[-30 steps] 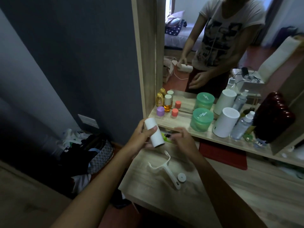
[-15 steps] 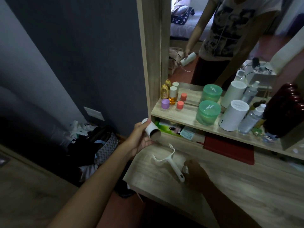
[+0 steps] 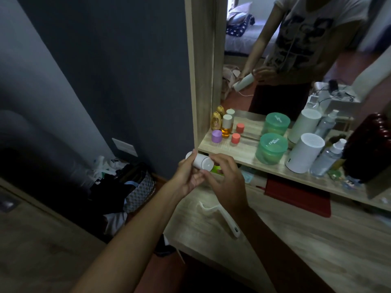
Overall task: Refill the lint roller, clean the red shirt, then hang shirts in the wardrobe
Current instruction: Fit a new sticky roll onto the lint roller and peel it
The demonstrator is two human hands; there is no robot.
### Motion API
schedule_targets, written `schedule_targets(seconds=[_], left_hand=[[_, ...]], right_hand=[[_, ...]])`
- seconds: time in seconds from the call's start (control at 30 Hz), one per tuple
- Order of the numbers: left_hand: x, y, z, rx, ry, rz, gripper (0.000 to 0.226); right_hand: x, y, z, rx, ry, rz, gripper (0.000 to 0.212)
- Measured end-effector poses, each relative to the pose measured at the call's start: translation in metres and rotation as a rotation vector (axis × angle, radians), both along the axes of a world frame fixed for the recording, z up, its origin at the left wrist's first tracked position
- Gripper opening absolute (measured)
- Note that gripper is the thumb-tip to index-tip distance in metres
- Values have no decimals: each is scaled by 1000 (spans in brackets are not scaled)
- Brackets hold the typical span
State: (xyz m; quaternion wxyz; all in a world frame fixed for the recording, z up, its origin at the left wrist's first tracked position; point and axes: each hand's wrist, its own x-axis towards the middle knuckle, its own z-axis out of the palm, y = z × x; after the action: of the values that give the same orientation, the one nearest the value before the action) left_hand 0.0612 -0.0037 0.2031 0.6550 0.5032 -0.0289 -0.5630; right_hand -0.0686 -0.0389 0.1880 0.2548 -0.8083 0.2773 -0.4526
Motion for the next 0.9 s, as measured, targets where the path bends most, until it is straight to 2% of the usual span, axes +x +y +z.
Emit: schedule_targets(seconds=[0.23,0.5,0.6,0.7,0.77,0.83,0.9], left_hand=[[-4,0,6,-29,54,25,56],[-9,-8,4,-49,22,23,60],[-14,-13,7,-49,54,15,44],[-10,-20,11,-5,53,69,29],[-4,-26,11,14,14,126,24],[0,-30,11,33,-32,145,28],[0,-29,12,26,-69,105,39]], right_hand=[[5,-4,-4,-65,24,-23,38],[9,2,-13,-83,102,-112,46],[13,12,-12,-60,131,-86,55],[8,16,-13,197,11,-45,74],[3,5,-23,369,-51,-184,72],[-3,-18,-50,538,58,-341,55],[-8,-37,-82,725,329,-408,41]])
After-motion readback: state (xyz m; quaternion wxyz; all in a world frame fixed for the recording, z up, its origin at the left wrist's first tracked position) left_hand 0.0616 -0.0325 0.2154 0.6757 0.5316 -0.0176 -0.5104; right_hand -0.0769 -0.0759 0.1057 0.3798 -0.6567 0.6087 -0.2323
